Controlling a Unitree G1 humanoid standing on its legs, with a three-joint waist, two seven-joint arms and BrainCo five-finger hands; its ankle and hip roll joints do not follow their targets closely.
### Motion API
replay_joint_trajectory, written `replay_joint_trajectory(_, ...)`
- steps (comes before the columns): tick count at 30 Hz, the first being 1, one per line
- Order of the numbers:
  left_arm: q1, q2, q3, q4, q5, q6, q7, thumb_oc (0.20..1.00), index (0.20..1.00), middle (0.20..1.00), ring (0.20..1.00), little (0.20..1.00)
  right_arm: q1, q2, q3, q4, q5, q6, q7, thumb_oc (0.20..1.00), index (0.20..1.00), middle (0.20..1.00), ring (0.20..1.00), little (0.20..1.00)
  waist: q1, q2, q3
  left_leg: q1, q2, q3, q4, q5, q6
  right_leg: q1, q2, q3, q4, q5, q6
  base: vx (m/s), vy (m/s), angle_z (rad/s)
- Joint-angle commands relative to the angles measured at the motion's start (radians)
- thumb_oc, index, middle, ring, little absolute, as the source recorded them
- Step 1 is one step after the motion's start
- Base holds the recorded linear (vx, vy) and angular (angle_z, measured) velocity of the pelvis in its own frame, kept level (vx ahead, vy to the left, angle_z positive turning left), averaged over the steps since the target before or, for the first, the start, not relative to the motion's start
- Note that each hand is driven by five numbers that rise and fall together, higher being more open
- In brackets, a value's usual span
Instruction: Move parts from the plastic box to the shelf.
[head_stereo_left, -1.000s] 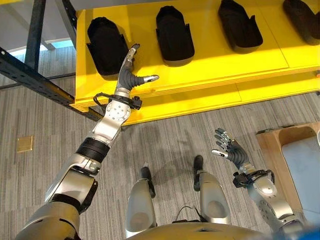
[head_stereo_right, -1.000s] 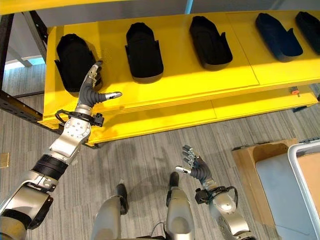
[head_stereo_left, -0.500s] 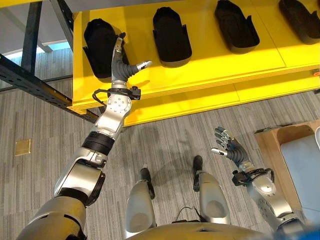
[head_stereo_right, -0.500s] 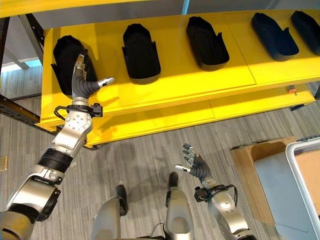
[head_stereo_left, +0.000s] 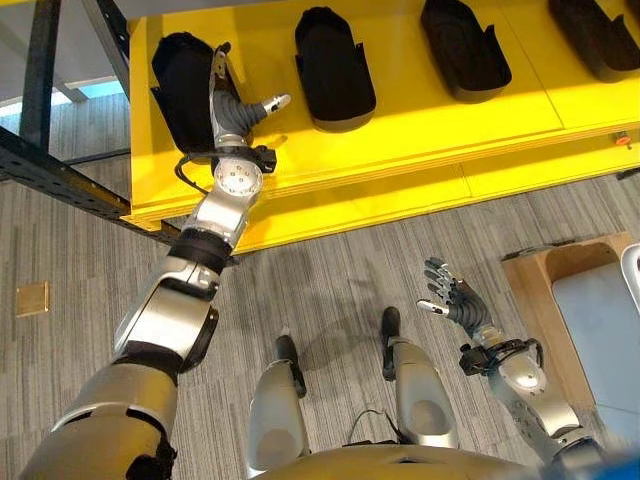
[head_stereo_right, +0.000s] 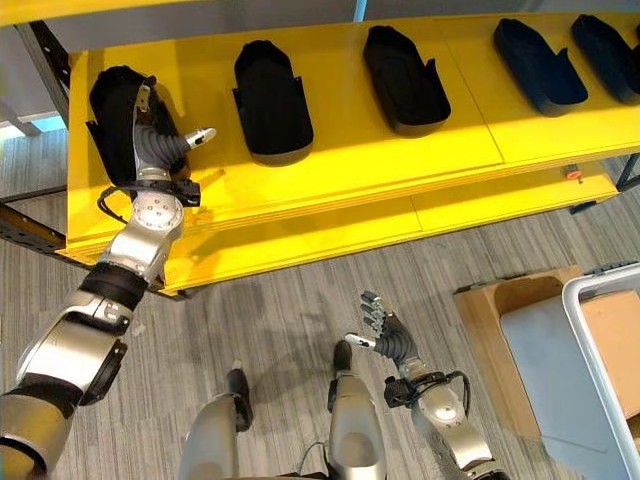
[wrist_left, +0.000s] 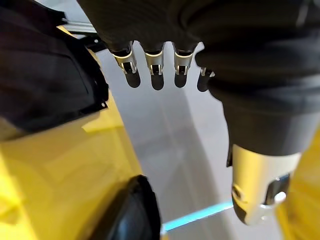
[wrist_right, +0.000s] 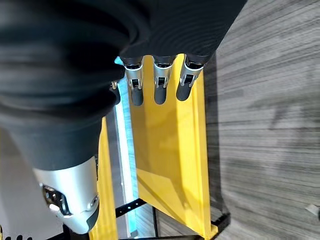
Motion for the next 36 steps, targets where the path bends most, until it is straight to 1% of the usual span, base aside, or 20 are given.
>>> replay_joint_trajectory(1, -0.083, 0.023, 0.004, 0.045, 0.045, -0.005, 0.028, 1.000, 1.000, 1.000, 1.000, 1.000, 0.018, -0.053, -0.015, -0.068, 0.005, -0.043, -0.001, 1.000, 1.000, 1.000, 1.000, 1.000, 0.007, -0.004, -0.039, -0.040, 0.072, -0.024, 0.008, 0.074, -0.057, 0.074, -0.080, 0.029, 0.057, -0.052, 0.088, 0.01, 0.014, -0.04)
replay_joint_trajectory(3, -0.124, 0.014, -0.007, 0.106, 0.024, 0.000, 0.021, 1.000, 1.000, 1.000, 1.000, 1.000, 0.021, -0.058, -0.011, -0.066, 0.003, -0.042, 0.000, 1.000, 1.000, 1.000, 1.000, 1.000, 0.001, -0.007, -0.030, -0.049, 0.072, -0.022, 0.013, 0.074, -0.056, 0.063, -0.080, 0.033, 0.063, -0.053, 0.088, 0.00, 0.000, 0.00)
replay_joint_trajectory(6, -0.149, 0.003, -0.013, 0.150, 0.001, 0.005, 0.018, 1.000, 1.000, 1.000, 1.000, 1.000, 0.021, -0.061, -0.006, -0.066, 0.005, -0.042, 0.000, 1.000, 1.000, 1.000, 1.000, 1.000, -0.002, -0.009, -0.025, -0.056, 0.070, -0.022, 0.015, 0.074, -0.054, 0.053, -0.079, 0.037, 0.066, -0.052, 0.089, 0.00, 0.000, 0.00)
replay_joint_trajectory(10, -0.187, -0.008, -0.006, 0.243, -0.048, 0.012, 0.013, 1.000, 1.000, 1.000, 1.000, 1.000, 0.019, -0.066, 0.000, -0.071, 0.009, -0.043, -0.004, 1.000, 1.000, 1.000, 1.000, 1.000, -0.009, -0.015, -0.016, -0.071, 0.072, -0.019, 0.021, 0.072, -0.053, 0.034, -0.079, 0.044, 0.070, -0.049, 0.088, 0.00, 0.002, -0.02)
replay_joint_trajectory(13, -0.217, 0.005, 0.005, 0.303, -0.088, 0.014, 0.011, 1.000, 1.000, 1.000, 1.000, 1.000, 0.025, -0.072, 0.002, -0.075, 0.013, -0.046, -0.005, 1.000, 1.000, 1.000, 1.000, 1.000, -0.013, -0.017, -0.007, -0.085, 0.074, -0.017, 0.034, 0.068, -0.052, 0.017, -0.076, 0.053, 0.080, -0.051, 0.088, 0.00, 0.008, -0.04)
replay_joint_trajectory(16, -0.227, 0.005, 0.013, 0.308, -0.110, 0.012, 0.017, 1.000, 1.000, 1.000, 1.000, 1.000, 0.026, -0.075, 0.005, -0.071, 0.010, -0.046, -0.010, 1.000, 1.000, 1.000, 1.000, 1.000, -0.014, -0.018, 0.000, -0.092, 0.075, -0.017, 0.039, 0.067, -0.051, 0.011, -0.075, 0.054, 0.083, -0.051, 0.088, 0.00, 0.007, -0.04)
replay_joint_trajectory(17, -0.230, 0.016, 0.018, 0.317, -0.118, 0.008, 0.018, 1.000, 1.000, 1.000, 1.000, 1.000, 0.027, -0.075, 0.006, -0.073, 0.008, -0.049, -0.013, 1.000, 1.000, 1.000, 1.000, 1.000, -0.014, -0.019, 0.004, -0.097, 0.076, -0.016, 0.042, 0.066, -0.051, 0.004, -0.074, 0.055, 0.084, -0.049, 0.089, 0.00, 0.000, 0.00)
replay_joint_trajectory(21, -0.228, 0.024, 0.020, 0.316, -0.118, 0.007, 0.026, 1.000, 1.000, 1.000, 1.000, 1.000, 0.025, -0.079, 0.009, -0.074, 0.007, -0.050, -0.011, 1.000, 1.000, 1.000, 1.000, 1.000, -0.011, -0.019, 0.005, -0.102, 0.076, -0.017, 0.044, 0.065, -0.050, -0.001, -0.073, 0.057, 0.086, -0.050, 0.088, 0.00, 0.004, -0.03)
replay_joint_trajectory(25, -0.224, 0.032, 0.021, 0.296, -0.099, 0.008, 0.049, 1.000, 1.000, 1.000, 1.000, 1.000, 0.026, -0.080, 0.016, -0.076, 0.009, -0.052, -0.008, 1.000, 1.000, 1.000, 1.000, 1.000, -0.005, -0.024, 0.009, -0.117, 0.075, -0.023, 0.052, 0.062, -0.048, -0.009, -0.075, 0.052, 0.094, -0.053, 0.085, 0.00, 0.000, 0.00)
replay_joint_trajectory(27, -0.227, 0.036, 0.015, 0.311, -0.069, 0.020, 0.058, 1.000, 1.000, 1.000, 1.000, 1.000, 0.020, -0.088, 0.021, -0.075, 0.010, -0.056, -0.006, 1.000, 1.000, 1.000, 1.000, 1.000, -0.004, -0.028, 0.015, -0.121, 0.075, -0.023, 0.052, 0.062, -0.048, -0.016, -0.074, 0.053, 0.097, -0.053, 0.085, 0.00, 0.010, 0.04)
replay_joint_trajectory(36, -0.208, 0.029, 0.008, 0.323, -0.036, 0.029, 0.059, 1.000, 1.000, 1.000, 1.000, 1.000, 0.030, -0.099, 0.018, -0.082, 0.007, -0.062, 0.000, 1.000, 1.000, 1.000, 1.000, 1.000, -0.003, -0.033, 0.020, -0.128, 0.075, -0.021, 0.058, 0.058, -0.047, -0.029, -0.073, 0.060, 0.106, -0.052, 0.085, 0.00, 0.001, 0.00)
